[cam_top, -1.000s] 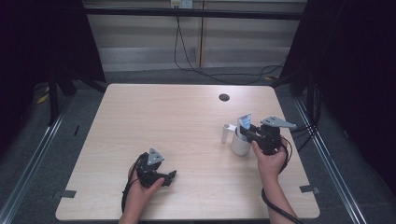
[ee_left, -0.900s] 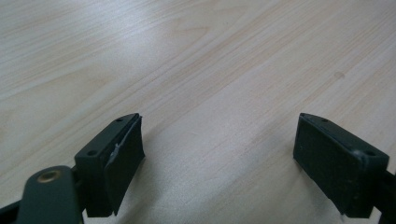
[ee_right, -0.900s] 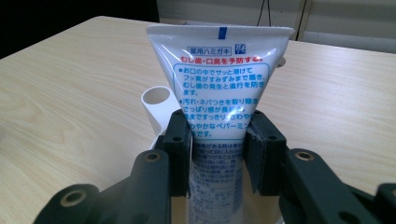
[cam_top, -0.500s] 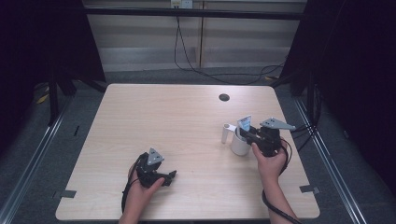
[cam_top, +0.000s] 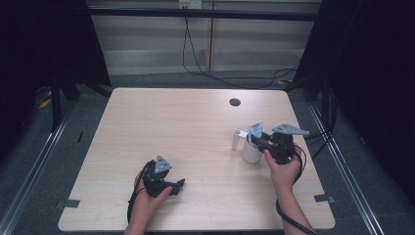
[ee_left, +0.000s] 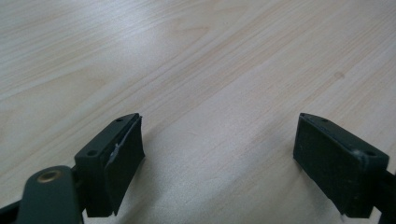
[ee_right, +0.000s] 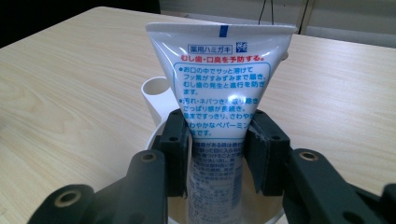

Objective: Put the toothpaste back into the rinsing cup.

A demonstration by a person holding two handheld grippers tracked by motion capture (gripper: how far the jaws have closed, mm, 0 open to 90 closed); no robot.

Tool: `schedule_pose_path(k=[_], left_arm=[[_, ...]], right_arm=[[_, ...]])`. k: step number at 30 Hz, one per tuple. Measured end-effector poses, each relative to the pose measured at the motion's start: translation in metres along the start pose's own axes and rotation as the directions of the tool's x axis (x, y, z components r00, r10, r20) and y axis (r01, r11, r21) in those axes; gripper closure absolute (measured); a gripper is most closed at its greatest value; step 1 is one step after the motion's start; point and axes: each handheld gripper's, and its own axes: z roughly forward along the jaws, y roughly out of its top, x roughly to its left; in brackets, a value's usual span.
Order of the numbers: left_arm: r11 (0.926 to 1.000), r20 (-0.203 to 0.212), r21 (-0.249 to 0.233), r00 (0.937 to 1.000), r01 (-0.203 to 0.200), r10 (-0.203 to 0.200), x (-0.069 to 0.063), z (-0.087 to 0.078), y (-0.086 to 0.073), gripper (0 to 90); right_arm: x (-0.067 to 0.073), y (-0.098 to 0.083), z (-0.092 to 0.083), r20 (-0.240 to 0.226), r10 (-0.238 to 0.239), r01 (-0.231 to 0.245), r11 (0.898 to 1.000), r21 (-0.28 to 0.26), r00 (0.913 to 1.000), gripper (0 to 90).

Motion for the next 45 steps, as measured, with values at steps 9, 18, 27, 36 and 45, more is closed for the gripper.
schedule_pose_path(k=[9,18,27,36,45], left_arm=[[1.0000,0.000,0.001,1.0000,0.001,-0.001,0.0000,0.0000,0.0000,15.9],[1.0000,0.000,0.000,1.0000,0.000,0.000,0.0000,0.0000,0.0000,15.9],[1.0000,0.000,0.000,1.0000,0.001,-0.001,-0.0001,0.0000,0.0000,15.9],[1.0000,0.001,0.000,1.0000,-0.001,0.001,0.0002,0.0000,0.0000,15.8],[1.0000,0.006,-0.001,1.0000,0.003,-0.003,0.0003,0.0001,0.0000,15.8]], right_arm=[[0.0018,-0.0008,0.0016,0.009,-0.010,0.010,1.000,0.015,0.9999,57.7],[0.0003,0.0025,-0.0010,0.013,-0.005,0.005,1.000,0.011,0.9999,48.0],[0.0005,0.0041,-0.0011,0.016,0.001,-0.001,1.000,0.022,0.9999,36.7],[0.0021,0.0066,-0.0030,0.035,-0.014,0.013,1.000,0.019,0.9993,25.6],[0.0019,0.0075,-0.0067,0.021,-0.030,0.030,0.999,0.034,0.9993,21.6]])
